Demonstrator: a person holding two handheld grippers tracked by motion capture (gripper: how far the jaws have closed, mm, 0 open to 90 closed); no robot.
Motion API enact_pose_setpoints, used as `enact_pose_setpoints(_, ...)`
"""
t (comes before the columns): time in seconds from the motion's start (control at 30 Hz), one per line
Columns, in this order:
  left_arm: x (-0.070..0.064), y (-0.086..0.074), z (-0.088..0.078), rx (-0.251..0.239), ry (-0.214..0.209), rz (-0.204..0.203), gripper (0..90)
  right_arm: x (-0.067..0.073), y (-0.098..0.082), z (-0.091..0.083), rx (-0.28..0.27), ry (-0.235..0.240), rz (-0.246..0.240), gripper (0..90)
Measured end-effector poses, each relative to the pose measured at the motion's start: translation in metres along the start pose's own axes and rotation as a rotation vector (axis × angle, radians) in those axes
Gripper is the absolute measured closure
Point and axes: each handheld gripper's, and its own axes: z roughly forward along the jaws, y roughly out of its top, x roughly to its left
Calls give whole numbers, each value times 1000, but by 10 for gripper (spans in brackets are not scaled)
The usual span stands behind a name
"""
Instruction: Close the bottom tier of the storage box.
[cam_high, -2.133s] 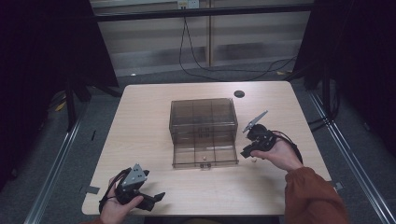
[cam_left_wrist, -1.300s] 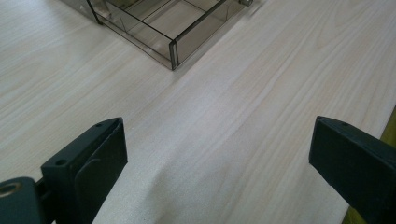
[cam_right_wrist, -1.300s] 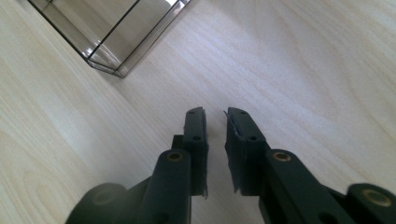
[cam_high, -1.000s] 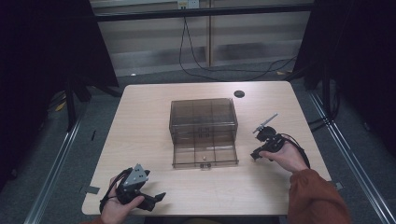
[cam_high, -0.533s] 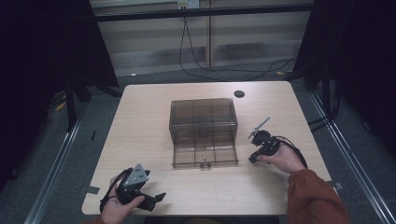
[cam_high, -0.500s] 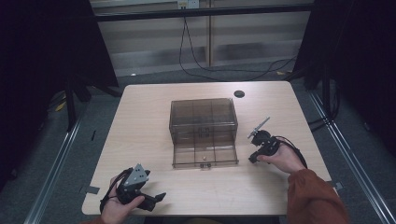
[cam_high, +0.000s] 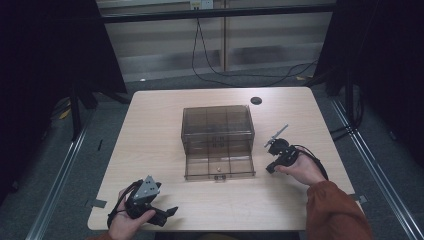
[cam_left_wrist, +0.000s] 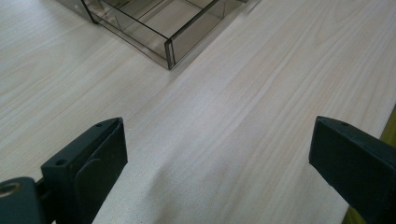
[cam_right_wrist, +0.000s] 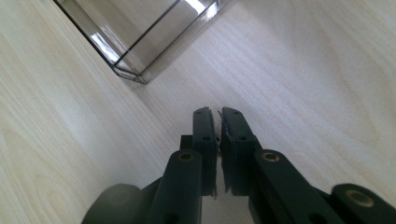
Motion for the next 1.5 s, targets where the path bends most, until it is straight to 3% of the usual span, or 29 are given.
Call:
enact_pose_setpoints(0.47,0,0,0,9,5,2,43,1,0,-5,-29,13,-4,859)
enact_pose_setpoints(0.63,0,0,0,2,1,1,44,2,0,-7,-40,25,-2,900)
enact_pose_setpoints(0.8,0,0,0,7,4,3,43,2,-2,-6,-27,18,0,900)
enact_pose_setpoints(0.93,0,0,0,7,5,4,44,5,-5,-8,-29,26,-10,850)
enact_pose_setpoints(1.1,0,0,0,2,2,2,43,15,-11,-14,-17,33,-56,789)
enact_pose_setpoints(1.3,-1,0,1,-5,3,-11,44,19,-17,-10,15,44,-67,782)
enact_pose_setpoints(1.5,0,0,0,6,4,0,44,20,-16,-3,24,47,-80,805)
